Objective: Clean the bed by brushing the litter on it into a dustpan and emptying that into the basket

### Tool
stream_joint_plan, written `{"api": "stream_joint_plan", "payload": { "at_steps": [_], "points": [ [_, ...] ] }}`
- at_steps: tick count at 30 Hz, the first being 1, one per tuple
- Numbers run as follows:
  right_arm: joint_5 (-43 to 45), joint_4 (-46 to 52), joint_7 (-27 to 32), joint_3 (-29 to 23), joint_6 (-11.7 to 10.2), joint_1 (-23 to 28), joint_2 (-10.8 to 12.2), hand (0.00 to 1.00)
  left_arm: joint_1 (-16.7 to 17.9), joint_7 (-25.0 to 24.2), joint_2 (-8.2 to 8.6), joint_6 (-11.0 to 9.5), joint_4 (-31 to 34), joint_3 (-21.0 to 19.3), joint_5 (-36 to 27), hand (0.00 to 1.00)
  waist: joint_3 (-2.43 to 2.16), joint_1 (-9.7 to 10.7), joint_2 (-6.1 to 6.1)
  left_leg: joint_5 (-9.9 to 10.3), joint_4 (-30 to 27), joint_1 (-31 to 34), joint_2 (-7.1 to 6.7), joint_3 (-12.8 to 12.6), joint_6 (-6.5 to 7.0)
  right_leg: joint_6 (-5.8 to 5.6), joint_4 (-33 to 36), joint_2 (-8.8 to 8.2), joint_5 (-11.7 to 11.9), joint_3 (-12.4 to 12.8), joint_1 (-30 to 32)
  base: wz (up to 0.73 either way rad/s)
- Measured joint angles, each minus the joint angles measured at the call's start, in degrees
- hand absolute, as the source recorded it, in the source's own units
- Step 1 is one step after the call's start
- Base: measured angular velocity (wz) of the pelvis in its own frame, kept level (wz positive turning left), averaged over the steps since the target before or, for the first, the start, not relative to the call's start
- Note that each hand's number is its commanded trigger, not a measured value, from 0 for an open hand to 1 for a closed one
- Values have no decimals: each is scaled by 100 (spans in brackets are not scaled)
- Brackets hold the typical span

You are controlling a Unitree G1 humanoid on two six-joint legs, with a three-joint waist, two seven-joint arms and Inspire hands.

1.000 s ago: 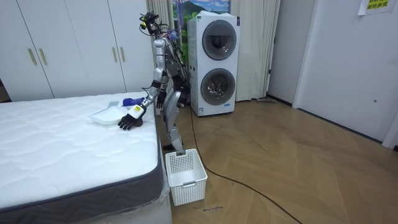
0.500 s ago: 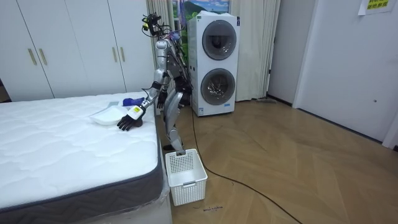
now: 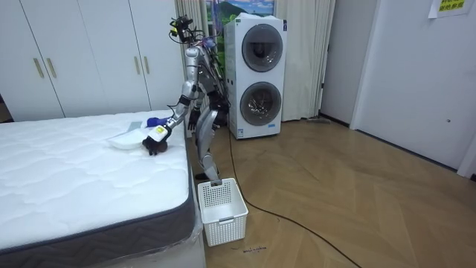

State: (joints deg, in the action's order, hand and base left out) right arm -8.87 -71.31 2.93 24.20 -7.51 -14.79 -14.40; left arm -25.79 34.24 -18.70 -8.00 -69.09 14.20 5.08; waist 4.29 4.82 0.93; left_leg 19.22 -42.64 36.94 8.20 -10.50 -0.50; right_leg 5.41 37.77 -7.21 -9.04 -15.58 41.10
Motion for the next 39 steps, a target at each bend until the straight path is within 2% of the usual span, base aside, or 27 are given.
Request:
{"api": "stream_joint_plan", "payload": {
  "at_steps": [3, 6, 9, 16, 20, 32, 39],
  "points": [
    [-46, 0, 6, 38, -2, -1, 0, 0, -66, -119, -82, 69, -1, 20, -120, 100, 0, 17, 0, 2, 28, -19, -13, -17, 3, -17, -3, -4, -10, 15, -1, 0],
    [-127, 0, 9, 52, -1, 8, 0, 0, -68, -373, -76, 93, 0, 172, -116, 100, 0, 34, 1, 10, 59, -44, -24, -44, 16, -32, -1, -19, -19, 26, -7, 0],
    [-209, 4, 19, 54, 2, 5, 1, 0, -70, -488, 56, 100, 0, 286, -233, 100, 1, 90, 3, 15, 89, -54, -46, -63, 25, -59, 4, -46, -36, 36, -6, 3],
    [-217, 12, 114, 139, 6, -2, 4, 0, -69, -720, 34, 137, -3, 299, -237, 100, 8, 107, 16, 37, 105, -81, -59, -120, 64, -91, 0, -62, -47, 80, -1, -1],
    [-220, 17, 136, 154, 9, -1, 10, 0, -78, -741, 13, 160, -3, 407, -226, 100, 8, 114, 16, 44, 106, -81, -60, -128, 75, -102, -8, -65, -48, 83, -1, 0],
    [-443, 16, 209, 158, 25, 17, 57, 0, -91, -763, 3, 238, -34, 365, -208, 100, 10, 110, 13, 48, 146, -146, -56, -164, 78, -112, -31, -66, -51, 96, -54, 0],
    [-691, 10, 341, 138, -4, 77, 60, 0, -35, -443, 23, 117, -70, 261, 187, 100, 8, 83, -10, 56, 115, -117, 0, -180, 69, -110, -32, -45, -50, 66, -23, 0]
  ]
}}
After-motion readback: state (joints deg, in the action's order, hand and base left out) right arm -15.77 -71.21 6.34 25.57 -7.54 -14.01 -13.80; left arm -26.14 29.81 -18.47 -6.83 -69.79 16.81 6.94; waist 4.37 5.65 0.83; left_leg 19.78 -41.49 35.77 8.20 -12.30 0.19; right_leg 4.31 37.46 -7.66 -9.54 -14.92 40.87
